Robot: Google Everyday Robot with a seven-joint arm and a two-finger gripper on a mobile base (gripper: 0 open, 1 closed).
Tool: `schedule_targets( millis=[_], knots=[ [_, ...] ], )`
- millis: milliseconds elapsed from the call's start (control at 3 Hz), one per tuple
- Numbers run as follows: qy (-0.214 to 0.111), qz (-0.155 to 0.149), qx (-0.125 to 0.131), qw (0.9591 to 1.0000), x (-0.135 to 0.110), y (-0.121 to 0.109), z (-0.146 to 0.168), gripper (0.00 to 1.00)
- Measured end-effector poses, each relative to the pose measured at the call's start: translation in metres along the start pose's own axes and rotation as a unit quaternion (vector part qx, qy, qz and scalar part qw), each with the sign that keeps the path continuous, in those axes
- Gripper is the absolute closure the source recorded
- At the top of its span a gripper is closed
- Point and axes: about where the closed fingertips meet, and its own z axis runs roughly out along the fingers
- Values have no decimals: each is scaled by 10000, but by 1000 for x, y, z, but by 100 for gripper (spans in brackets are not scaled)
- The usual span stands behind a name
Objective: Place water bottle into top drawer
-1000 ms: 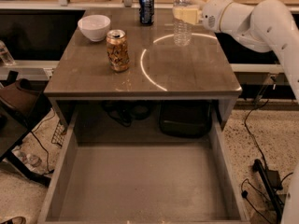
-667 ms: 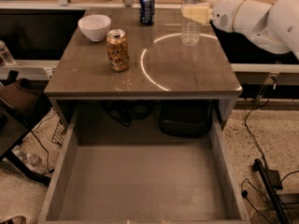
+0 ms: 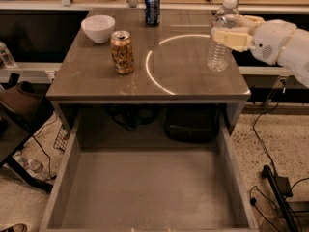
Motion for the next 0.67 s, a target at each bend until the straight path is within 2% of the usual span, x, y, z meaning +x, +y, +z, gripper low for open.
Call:
schedule_targets(
  millis=[333,667],
  knots=[
    [17,61,24,10000,-10,12,-47,100],
    [324,9,-179,9993,-21,30,-89,100]
  ],
)
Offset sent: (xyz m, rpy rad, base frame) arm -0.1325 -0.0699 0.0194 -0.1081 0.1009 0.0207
